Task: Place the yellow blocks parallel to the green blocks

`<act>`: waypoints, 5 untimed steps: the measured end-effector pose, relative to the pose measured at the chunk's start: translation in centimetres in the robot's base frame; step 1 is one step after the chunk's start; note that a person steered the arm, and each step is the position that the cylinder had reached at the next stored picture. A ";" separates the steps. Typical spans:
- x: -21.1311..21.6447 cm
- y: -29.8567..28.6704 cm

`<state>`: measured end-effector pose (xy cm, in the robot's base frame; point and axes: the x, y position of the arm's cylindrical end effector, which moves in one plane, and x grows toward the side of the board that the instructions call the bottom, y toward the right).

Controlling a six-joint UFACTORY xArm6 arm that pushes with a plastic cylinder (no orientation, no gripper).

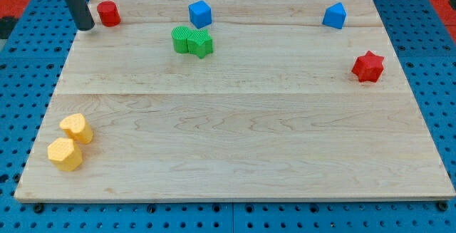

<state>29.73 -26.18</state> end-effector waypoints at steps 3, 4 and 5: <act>-0.1 11.3; -0.1 15.3; 1.8 17.9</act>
<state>31.53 -8.31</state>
